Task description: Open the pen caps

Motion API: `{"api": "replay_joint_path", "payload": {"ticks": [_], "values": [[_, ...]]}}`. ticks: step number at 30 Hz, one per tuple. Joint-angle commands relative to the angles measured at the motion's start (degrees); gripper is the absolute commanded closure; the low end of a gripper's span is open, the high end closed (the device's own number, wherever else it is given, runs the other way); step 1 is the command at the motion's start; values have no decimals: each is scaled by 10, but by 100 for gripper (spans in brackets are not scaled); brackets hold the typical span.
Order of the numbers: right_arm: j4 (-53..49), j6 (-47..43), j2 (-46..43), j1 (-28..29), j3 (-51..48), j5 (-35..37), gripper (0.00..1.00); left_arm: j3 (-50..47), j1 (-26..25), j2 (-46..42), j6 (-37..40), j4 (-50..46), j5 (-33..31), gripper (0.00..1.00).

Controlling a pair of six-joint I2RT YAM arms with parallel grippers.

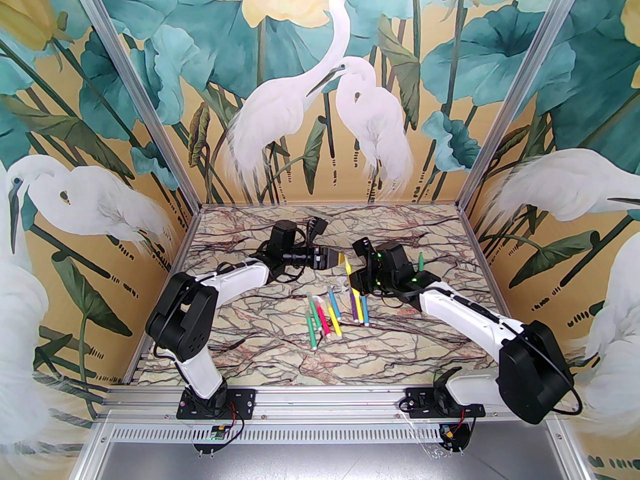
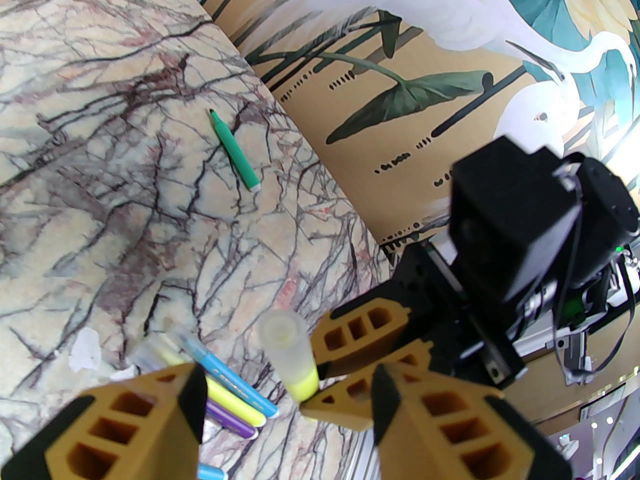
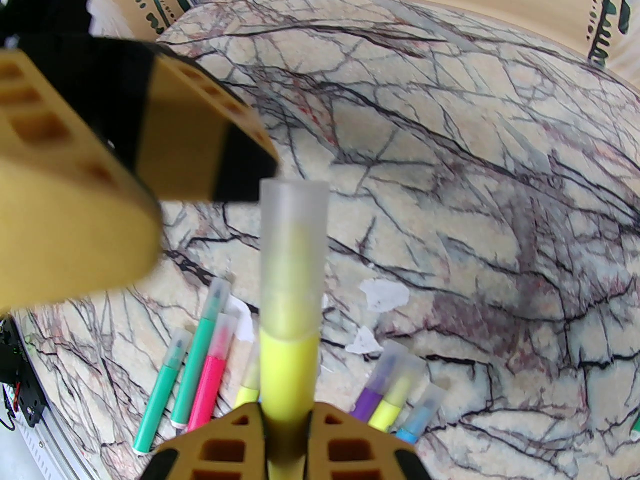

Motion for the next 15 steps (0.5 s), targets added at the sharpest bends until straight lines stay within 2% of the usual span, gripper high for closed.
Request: {"api": "replay_joint_path", "payload": {"ticks": [1,15], "values": [[16,-10,-6,1,3,-21,100,17,-7,11,-6,10,18,42],[15,-15,-5,5,10,-33,100,33,-15,27,-11,9,27,49]]}}
